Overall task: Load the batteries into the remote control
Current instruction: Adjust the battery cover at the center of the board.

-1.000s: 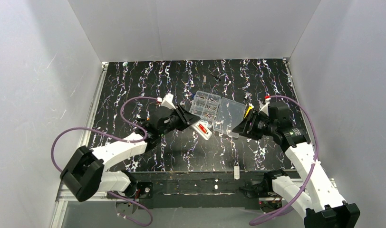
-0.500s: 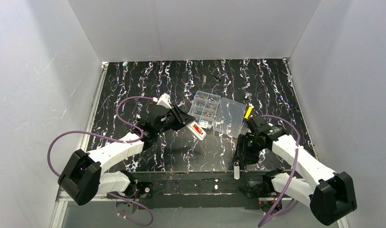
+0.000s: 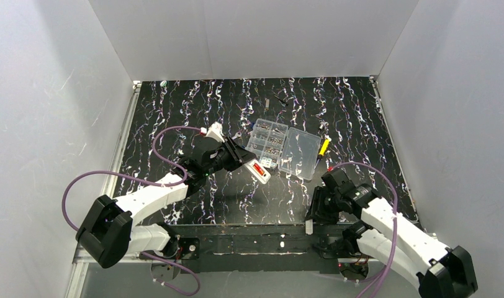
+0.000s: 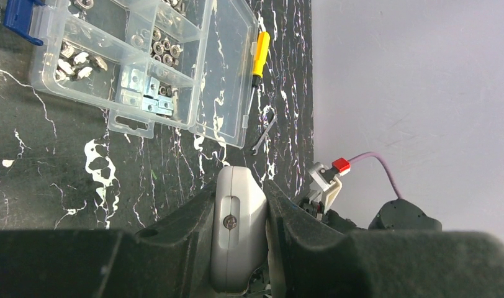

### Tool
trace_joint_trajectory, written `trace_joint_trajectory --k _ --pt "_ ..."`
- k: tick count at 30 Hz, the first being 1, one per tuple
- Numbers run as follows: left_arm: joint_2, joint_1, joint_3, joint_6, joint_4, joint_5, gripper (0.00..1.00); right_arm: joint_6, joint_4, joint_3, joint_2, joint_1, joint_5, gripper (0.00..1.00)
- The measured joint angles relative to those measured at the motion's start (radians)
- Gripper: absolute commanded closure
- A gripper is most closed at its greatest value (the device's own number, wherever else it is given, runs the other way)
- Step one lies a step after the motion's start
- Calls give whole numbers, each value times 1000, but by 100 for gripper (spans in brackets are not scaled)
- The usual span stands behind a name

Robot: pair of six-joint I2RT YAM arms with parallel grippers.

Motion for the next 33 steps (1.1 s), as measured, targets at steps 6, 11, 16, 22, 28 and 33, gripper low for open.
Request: trace_joint_trajectory --k 6,11,16,22,28,33 --pt "0 0 2 -3 -2 11 100 74 30 -97 -159 16 67 51" --pt "0 0 2 -3 3 16 100 103 39 -107 -164 57 112 52" --pt "0 0 2 -3 11 16 100 128 49 -101 -132 118 154 53" --pt "-7 0 -7 -3 29 16 100 162 48 -87 -94 172 200 57" --pt "-11 0 -33 -4 45 17 100 191 45 -80 -77 207 232 57" --pt "-18 0 -57 -9 63 21 100 216 44 -79 -69 233 237 57"
